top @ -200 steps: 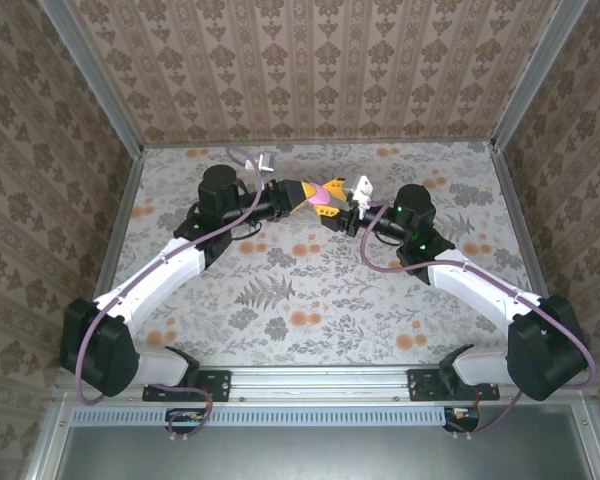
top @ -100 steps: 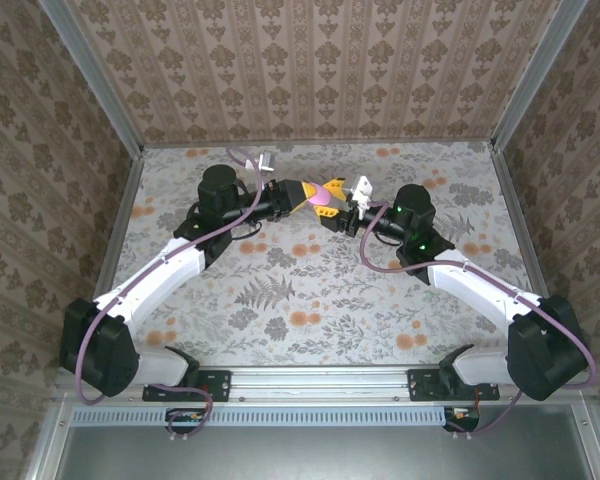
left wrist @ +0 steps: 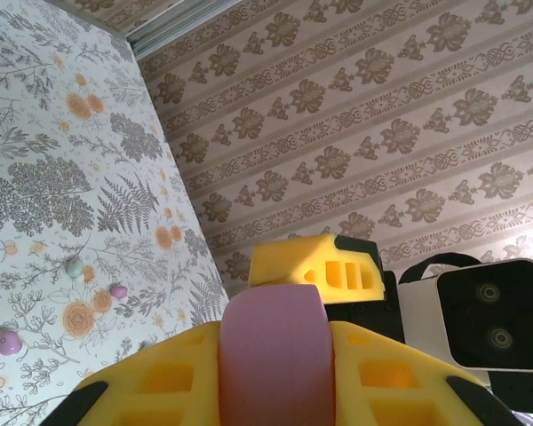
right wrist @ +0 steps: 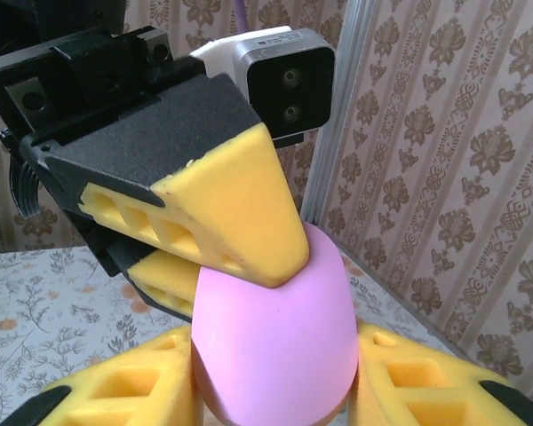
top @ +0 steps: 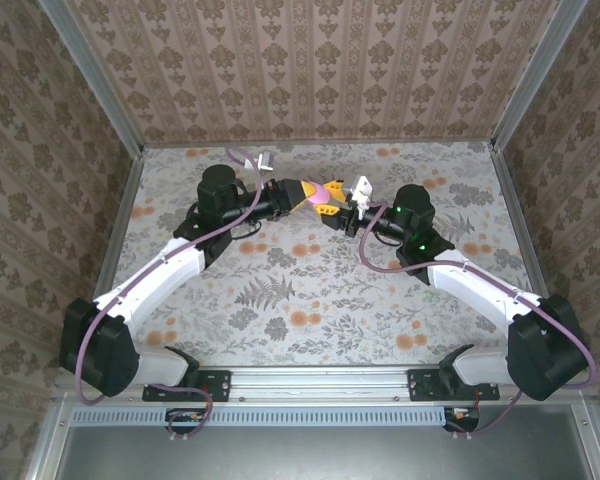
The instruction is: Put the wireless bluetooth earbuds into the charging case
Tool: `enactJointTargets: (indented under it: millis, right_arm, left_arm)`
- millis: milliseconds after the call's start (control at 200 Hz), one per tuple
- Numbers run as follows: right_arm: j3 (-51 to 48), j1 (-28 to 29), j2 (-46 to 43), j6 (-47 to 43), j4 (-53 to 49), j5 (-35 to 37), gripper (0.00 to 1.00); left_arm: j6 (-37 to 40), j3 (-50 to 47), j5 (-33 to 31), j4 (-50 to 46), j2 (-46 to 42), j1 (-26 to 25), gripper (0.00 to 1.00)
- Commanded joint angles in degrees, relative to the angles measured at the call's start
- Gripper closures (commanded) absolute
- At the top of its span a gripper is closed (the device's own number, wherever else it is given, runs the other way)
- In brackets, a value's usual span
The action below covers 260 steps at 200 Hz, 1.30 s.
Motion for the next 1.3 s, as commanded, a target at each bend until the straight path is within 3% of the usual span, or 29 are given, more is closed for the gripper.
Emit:
enactJointTargets:
  millis: [0,75,175,335,375,485,560,710,910,1295]
  right_arm:
    - [1.12,-0.70,-1.43,2.13,-2.23,-2.38,0.65]
    - [2.51,-1.50,-1.83,4.49,-5.01,-6.06,0.66]
    - [4.39,-3.24,-1.96,8.72,-8.52,-12.17,0.66]
    - [7.29,-5.31,-2.05,12.04,-13.25,-18.89,0.66]
    - [7.52,-5.87,-2.08,12.67,-12.96,-20.53,0.67]
    - [9.01,-6.84,-1.37,14.00,-13.21,-25.77,0.67]
    - [10.85,-6.93,-0.43,13.94,-14.99,-29.53,0.67]
    - [13.33,-6.89,0.88,13.12,-17.98,-32.86,0.67]
    - [14.79,-6.86,1.69,10.42,-21.01,-33.69,0.67]
    - [15.23,-6.14,3.39,6.80,-23.12,-32.94,0.67]
  left_arm:
    - [4.29,-0.15,0.63,-0.29,-2.53,0.19,0.46]
    - [10.21,-0.05,-1.05,-3.53,-4.13,0.53,0.32]
    - [20.88,-1.49,-3.56,-6.26,-7.49,1.66,0.26]
    - [37.79,-8.37,-5.94,-2.72,-13.59,3.56,0.20]
    - [41.68,-10.43,-4.88,-0.20,-14.50,4.08,0.20]
    - [53.35,-16.16,6.55,9.40,-14.69,4.54,0.21]
    - [58.34,-16.31,10.10,8.86,-13.69,4.69,0.23]
    - [58.88,-12.87,16.23,8.47,-10.59,4.97,0.29]
    - [55.28,-11.90,18.85,12.91,-8.24,4.68,0.29]
    - [50.47,-10.20,17.35,14.80,-5.45,3.74,0.29]
